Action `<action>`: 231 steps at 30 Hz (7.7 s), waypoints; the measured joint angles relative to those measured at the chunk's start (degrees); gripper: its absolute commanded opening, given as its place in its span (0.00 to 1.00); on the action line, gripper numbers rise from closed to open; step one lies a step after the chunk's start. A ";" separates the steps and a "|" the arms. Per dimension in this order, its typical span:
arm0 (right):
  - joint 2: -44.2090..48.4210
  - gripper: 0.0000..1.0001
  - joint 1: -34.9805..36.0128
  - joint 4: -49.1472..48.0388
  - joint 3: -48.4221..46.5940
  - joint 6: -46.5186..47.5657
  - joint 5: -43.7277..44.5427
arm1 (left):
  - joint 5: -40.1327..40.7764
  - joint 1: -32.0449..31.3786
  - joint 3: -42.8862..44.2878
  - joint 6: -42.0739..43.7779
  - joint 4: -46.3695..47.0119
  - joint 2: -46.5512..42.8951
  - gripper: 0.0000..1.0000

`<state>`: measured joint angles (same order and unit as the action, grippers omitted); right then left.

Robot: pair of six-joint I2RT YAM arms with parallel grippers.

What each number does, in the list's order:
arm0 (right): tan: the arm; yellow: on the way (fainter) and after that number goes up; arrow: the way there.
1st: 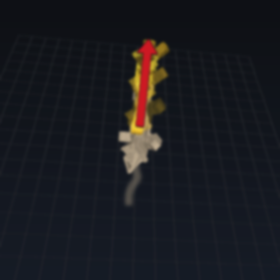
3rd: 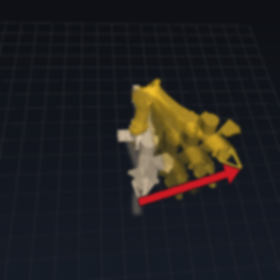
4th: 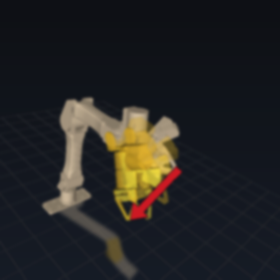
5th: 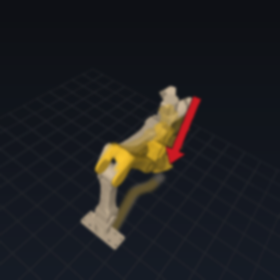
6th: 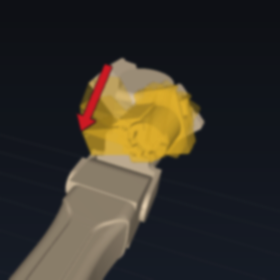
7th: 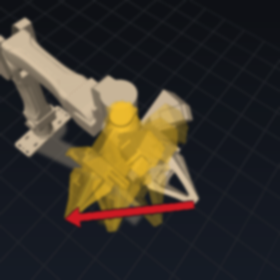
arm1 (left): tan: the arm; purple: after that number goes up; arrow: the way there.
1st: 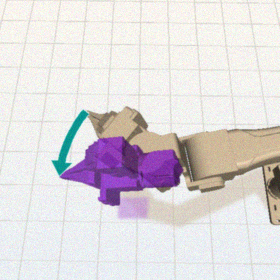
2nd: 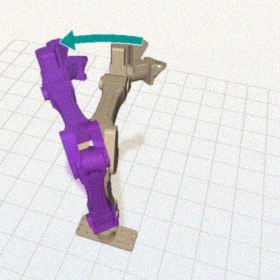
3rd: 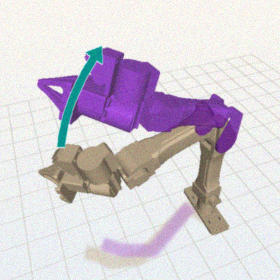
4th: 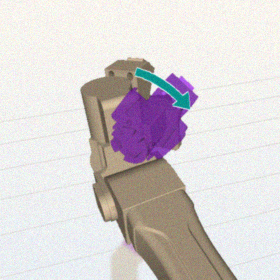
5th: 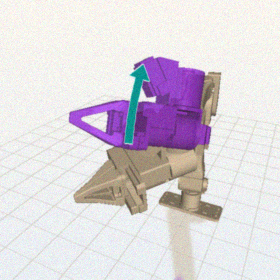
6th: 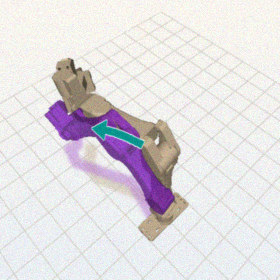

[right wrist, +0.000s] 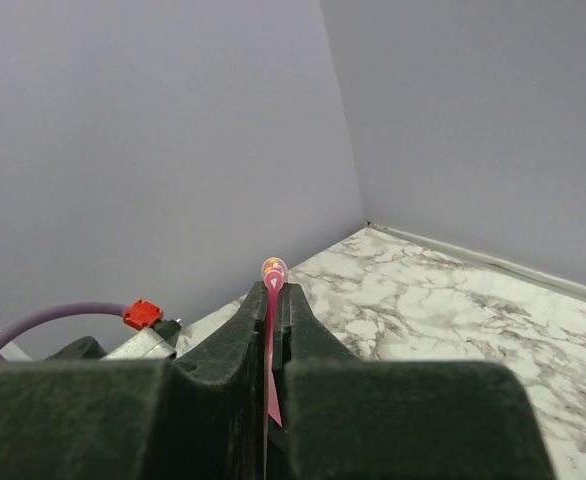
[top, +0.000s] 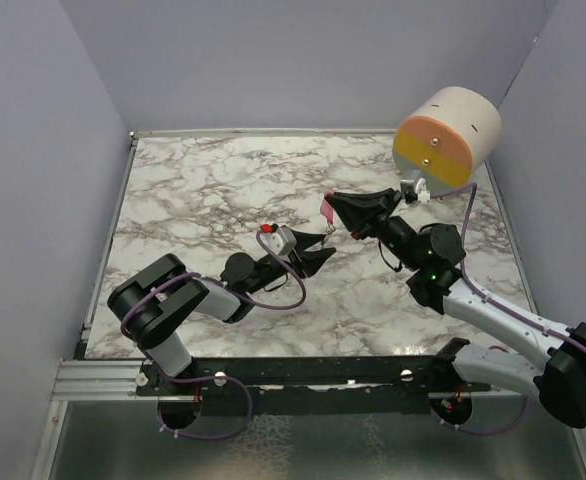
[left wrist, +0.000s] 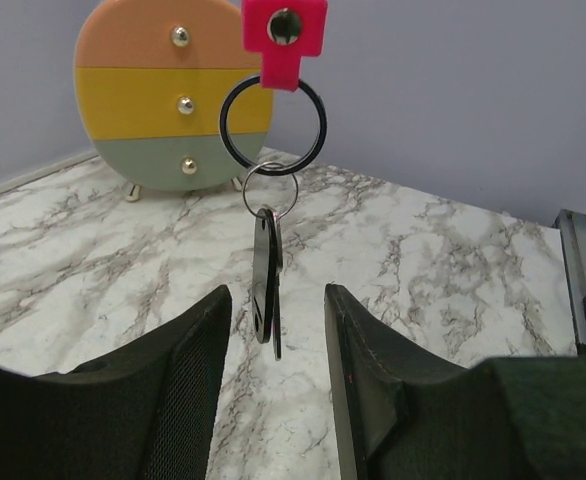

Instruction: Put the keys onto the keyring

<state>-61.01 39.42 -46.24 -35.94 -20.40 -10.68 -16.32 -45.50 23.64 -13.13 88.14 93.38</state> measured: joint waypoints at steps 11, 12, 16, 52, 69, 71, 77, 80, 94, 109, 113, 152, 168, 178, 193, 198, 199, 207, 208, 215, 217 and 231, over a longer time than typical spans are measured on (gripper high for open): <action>0.68 0.01 0.00 0.17 0.96 -0.52 -0.94 | 0.04 -0.61 2.60 0.20 0.00 2.73 0.34; 0.68 0.01 0.00 0.22 1.09 -0.55 -0.98 | 0.04 -0.76 2.71 0.26 0.00 2.73 0.32; 0.68 0.01 0.00 0.37 1.49 -0.57 -1.01 | 0.04 -1.14 2.97 0.59 0.02 2.73 0.23; 1.57 0.01 0.00 1.27 2.64 -0.66 -1.01 | 1.99 -1.90 2.97 1.75 0.02 2.40 0.01; 1.55 0.01 0.00 1.22 2.71 -1.44 -1.11 | 2.08 -2.21 3.61 2.14 0.02 2.40 0.01; 1.51 0.01 0.00 1.22 2.71 -1.70 -1.27 | 2.08 -2.23 3.98 2.16 0.02 2.40 0.01; 1.18 0.01 0.00 1.20 2.73 -2.12 -1.84 | 2.21 -2.25 4.11 2.14 0.02 2.40 0.01; 1.16 0.01 0.00 1.20 2.75 -2.32 -2.10 | 2.21 -2.25 4.11 2.14 0.02 2.40 0.01; 1.31 0.01 0.00 1.22 2.75 -2.38 -3.17 | 2.47 -2.25 5.01 2.12 0.02 2.49 0.01; 2.97 0.01 0.00 1.90 2.69 -2.25 -3.17 | 2.89 -2.25 5.90 1.42 0.04 5.42 0.01; 3.13 0.01 0.00 2.05 2.69 -2.25 -3.19 | 2.89 -2.25 5.90 1.22 0.04 5.42 0.02; 2.56 0.01 0.00 1.51 2.95 -2.47 -3.17 | 3.72 -2.25 5.70 -0.04 0.04 3.15 0.03; 5.05 0.01 0.00 1.77 7.58 -4.26 0.96 | 5.05 -2.27 2.21 0.22 0.04 1.20 0.00; 7.50 0.01 0.00 2.86 9.40 -4.83 2.95 | 5.68 -2.27 1.25 1.97 0.04 0.52 0.00; 10.34 0.01 0.00 4.15 11.04 -4.81 5.27 | 6.60 -2.27 1.20 4.11 0.04 -0.98 0.00; 11.02 0.02 0.00 5.20 11.39 -4.81 5.49 | 6.82 -2.27 1.20 5.25 0.02 -1.68 0.00; 11.10 0.02 0.00 5.49 11.39 -4.81 5.51 | 6.82 -2.27 1.20 5.51 0.00 -1.68 0.00; 12.00 0.04 0.00 6.73 11.39 -4.83 5.77 | 7.41 -2.25 1.20 8.63 -0.15 -2.43 0.00; 12.20 0.04 0.00 7.10 11.39 -4.83 5.92 | 7.41 -2.27 1.20 9.27 -0.15 -2.49 0.00; 14.43 0.08 0.00 11.21 11.45 -5.20 8.22 | 6.73 -2.27 0.48 14.01 -0.35 -4.07 0.00; 14.93 0.12 0.00 12.94 11.45 -5.60 9.07 | 6.45 -2.27 0.48 15.28 -0.61 -4.68 0.00; 19.41 0.34 0.00 21.68 11.43 -5.29 14.08 | -0.70 -1.31 3.02 23.34 -13.55 -9.68 0.00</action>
<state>-41.60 39.42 -24.56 -24.51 -25.69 3.40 -17.02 -46.81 26.65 10.22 74.59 83.70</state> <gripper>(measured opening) 0.335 0.084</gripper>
